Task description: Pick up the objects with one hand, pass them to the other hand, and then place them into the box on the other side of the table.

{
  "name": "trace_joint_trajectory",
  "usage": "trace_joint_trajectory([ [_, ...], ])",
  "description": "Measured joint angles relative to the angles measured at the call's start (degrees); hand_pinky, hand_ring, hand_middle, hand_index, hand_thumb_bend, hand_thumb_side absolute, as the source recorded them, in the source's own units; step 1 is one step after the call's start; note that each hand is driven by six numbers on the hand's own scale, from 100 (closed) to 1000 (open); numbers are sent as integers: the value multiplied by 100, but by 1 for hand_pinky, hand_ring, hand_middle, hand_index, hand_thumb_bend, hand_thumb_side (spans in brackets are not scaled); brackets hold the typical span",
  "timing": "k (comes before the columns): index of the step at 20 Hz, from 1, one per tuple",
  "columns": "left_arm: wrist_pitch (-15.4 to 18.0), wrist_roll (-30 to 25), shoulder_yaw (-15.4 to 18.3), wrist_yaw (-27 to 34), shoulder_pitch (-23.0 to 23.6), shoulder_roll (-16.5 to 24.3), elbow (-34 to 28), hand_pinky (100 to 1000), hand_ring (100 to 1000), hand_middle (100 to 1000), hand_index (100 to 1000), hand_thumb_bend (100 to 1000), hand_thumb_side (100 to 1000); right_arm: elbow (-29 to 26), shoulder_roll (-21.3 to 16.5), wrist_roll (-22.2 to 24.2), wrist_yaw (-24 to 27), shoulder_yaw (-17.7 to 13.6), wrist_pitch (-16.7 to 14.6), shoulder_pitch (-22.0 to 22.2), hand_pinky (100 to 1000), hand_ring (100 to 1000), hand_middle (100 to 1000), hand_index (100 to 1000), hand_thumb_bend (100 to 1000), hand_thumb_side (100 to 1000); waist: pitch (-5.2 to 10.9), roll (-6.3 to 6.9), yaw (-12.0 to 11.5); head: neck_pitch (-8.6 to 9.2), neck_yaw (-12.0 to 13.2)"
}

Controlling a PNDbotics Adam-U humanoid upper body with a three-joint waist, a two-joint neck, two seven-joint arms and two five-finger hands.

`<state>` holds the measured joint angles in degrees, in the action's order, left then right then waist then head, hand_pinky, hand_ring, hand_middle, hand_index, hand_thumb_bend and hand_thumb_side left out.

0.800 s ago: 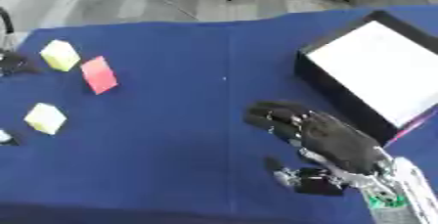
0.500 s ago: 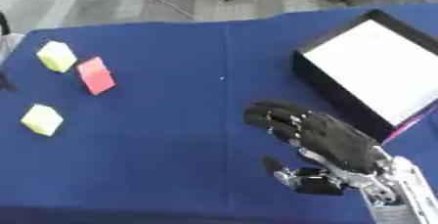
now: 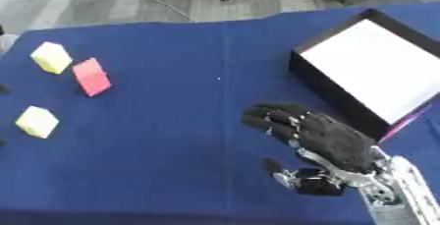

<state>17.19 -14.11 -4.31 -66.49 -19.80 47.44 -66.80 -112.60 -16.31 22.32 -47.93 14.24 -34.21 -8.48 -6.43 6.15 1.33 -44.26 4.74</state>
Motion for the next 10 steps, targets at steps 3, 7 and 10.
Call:
trace_joint_trajectory([
  [3, 33, 74, -3, -281, -208, -180, 362, 781, 748, 711, 832, 691, 498, 0, 10, 22, 30, 2, 2, -3, 922, 978, 935, 1000, 100, 100, -5, -23, 30, 0, 27],
  [7, 80, 196, -5, -578, -357, -338, 644, 779, 741, 696, 811, 650, 474, 0, 48, 29, 37, 3, 7, -6, 922, 978, 935, 1000, 100, 100, -36, -28, 55, 0, 66],
  [10, 107, 287, -31, -727, -456, -410, 765, 777, 734, 696, 809, 624, 458, 0, 50, 33, 51, 10, 8, -9, 922, 978, 934, 1000, 100, 100, -39, -34, 62, 0, 81],
])
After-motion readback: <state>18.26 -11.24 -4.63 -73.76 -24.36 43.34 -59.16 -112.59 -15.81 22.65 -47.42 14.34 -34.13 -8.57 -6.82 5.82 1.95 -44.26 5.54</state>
